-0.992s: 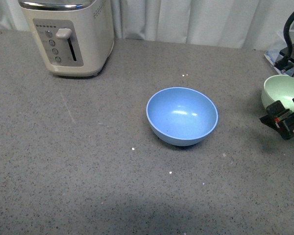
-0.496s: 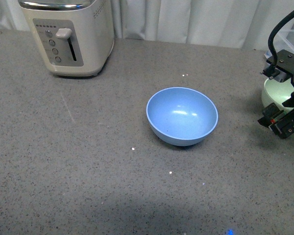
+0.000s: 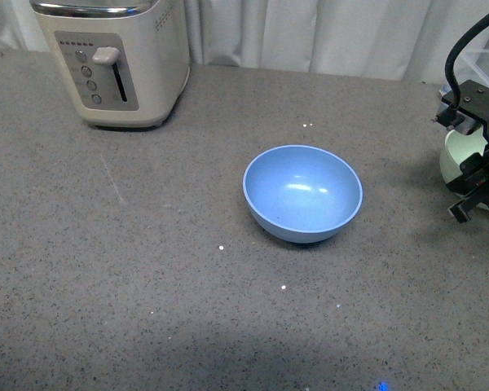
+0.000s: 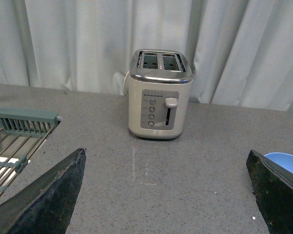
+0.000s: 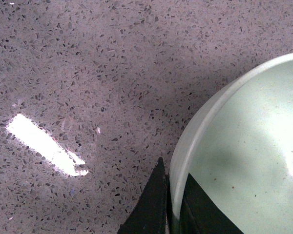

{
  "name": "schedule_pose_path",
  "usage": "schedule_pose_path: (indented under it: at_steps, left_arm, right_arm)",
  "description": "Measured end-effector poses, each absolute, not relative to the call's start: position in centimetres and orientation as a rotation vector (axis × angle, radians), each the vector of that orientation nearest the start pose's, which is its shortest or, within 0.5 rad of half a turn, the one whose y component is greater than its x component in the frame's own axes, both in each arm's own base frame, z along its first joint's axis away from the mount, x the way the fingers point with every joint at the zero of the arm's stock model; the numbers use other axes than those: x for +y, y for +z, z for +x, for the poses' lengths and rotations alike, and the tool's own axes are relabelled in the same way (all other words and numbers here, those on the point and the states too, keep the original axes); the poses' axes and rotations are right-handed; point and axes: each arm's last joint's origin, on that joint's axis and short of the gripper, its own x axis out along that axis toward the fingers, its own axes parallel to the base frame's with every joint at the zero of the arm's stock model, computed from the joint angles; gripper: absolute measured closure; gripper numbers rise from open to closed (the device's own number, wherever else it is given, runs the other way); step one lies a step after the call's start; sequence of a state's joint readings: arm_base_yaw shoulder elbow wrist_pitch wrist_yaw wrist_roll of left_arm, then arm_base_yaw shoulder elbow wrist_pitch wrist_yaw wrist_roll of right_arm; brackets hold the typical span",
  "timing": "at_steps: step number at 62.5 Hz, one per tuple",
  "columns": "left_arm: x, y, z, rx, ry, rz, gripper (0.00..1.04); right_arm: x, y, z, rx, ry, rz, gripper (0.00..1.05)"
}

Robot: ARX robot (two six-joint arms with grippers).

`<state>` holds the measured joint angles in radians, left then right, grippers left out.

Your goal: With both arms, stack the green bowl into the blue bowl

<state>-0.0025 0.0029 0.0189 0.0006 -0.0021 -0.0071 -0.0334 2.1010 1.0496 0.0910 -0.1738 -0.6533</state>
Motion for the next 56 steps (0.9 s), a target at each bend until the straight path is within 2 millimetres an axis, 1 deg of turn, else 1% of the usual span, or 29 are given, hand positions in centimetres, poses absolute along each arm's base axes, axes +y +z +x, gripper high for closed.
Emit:
schedule_pose_path:
  at_steps: [9,12,17,23,26,28,29,31,34,39,42,45,49,56]
  left_arm:
    - [0.0,17.0,9.7,-0.017,0.0,-0.007,0.06]
    - [0.0,17.0,9.7,-0.017,0.0,-0.007,0.06]
    - [0.0,17.0,9.7,-0.017,0.0,-0.007,0.06]
    - [0.0,17.0,9.7,-0.016,0.0,-0.007,0.06]
    - [0.0,17.0,9.7,-0.017,-0.001,-0.007,0.06]
    - [0.0,17.0,9.7,-0.017,-0.002,-0.007,0.06]
    - [0.0,17.0,9.7,-0.017,-0.002,-0.007,0.06]
    - [0.0,17.0,9.7,-0.017,-0.002,-0.007,0.06]
    - [0.0,17.0,9.7,-0.017,-0.002,-0.007,0.06]
    - [0.0,17.0,9.7,-0.017,0.0,-0.007,0.06]
    - [0.0,17.0,9.7,-0.017,0.0,-0.007,0.06]
    - [0.0,17.0,9.7,-0.017,0.0,-0.007,0.06]
    - [0.0,17.0,9.7,-0.016,-0.001,-0.007,0.06]
    - [0.0,17.0,9.7,-0.017,-0.001,-0.007,0.06]
  right_arm:
    - [-0.6,7.6,38.1,0.877,0.435,-0.525,1.03]
    - [-0.4,8.1,38.0,0.87,0.446,-0.532,1.03]
    - [0.6,9.6,37.3,0.838,0.501,-0.538,1.03]
    - [2.6,12.1,36.2,0.768,0.587,-0.564,1.03]
    - [4.2,13.8,35.4,0.713,0.643,-0.589,1.03]
    - [4.9,14.4,35.1,0.692,0.663,-0.604,1.03]
    - [5.6,15.0,34.8,0.67,0.688,-0.617,1.03]
    - [6.2,15.4,34.4,0.65,0.711,-0.626,1.03]
    - [7.8,16.3,33.5,0.615,0.77,-0.647,1.03]
    - [9.7,16.7,32.4,0.588,0.841,-0.665,1.03]
    - [11.1,16.5,31.7,0.58,0.898,-0.675,1.03]
    - [12.0,16.2,31.2,0.581,0.927,-0.687,1.03]
    - [13.1,15.6,30.6,0.593,0.954,-0.716,1.03]
    - [14.3,14.6,30.5,0.607,0.967,-0.76,1.03]
